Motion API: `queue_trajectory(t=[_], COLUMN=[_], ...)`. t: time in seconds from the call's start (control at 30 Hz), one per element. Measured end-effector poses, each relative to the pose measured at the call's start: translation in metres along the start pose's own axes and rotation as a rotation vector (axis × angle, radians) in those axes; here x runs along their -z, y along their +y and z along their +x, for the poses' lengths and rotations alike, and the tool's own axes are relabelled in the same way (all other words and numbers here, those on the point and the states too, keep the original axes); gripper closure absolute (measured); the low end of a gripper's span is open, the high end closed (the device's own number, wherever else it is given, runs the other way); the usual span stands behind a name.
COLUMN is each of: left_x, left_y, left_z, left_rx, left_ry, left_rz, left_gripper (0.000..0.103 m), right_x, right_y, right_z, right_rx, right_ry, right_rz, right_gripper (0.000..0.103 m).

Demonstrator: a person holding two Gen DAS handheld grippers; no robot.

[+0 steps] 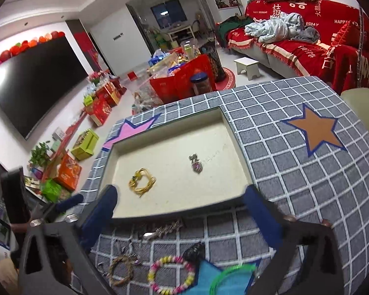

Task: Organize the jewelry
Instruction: 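Move both open tools back over the remaining jewelry, then grasp the tan braided bracelet with the left tool while the right tool grasps the brown coiled bracelet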

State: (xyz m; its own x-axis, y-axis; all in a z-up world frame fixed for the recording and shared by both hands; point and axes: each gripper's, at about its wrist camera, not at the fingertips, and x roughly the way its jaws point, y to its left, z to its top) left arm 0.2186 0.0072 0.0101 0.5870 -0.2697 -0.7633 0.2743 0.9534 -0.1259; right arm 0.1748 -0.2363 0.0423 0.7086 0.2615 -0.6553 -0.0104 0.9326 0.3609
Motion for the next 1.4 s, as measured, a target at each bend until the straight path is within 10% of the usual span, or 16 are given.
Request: queue_trajectory(t=[0.67, 1.13, 1.4], left_x=[0.099, 0.104, 0.105], left_y=[-0.004, 0.0, -0.007], left_z=[-0.026, -0.015, -0.009], left_rx=[-0.108, -0.135, -0.112], left_ry=[0.102, 0.129, 0.139], left_rz=[0.079, 0.072, 0.081], left_gripper=[0.0, 0.0, 0.0], right_x=[0.116, 0.15, 0.159], right_y=[-0.036, -0.033, -0.025], right_z=[-0.047, -0.043, -0.031], right_rx=[0.144, 0.273, 0.321], right_ry=[0.19, 0.263, 0.291], right_rz=[0.068, 0.05, 0.039], right_gripper=[0.0, 0.001, 0.019])
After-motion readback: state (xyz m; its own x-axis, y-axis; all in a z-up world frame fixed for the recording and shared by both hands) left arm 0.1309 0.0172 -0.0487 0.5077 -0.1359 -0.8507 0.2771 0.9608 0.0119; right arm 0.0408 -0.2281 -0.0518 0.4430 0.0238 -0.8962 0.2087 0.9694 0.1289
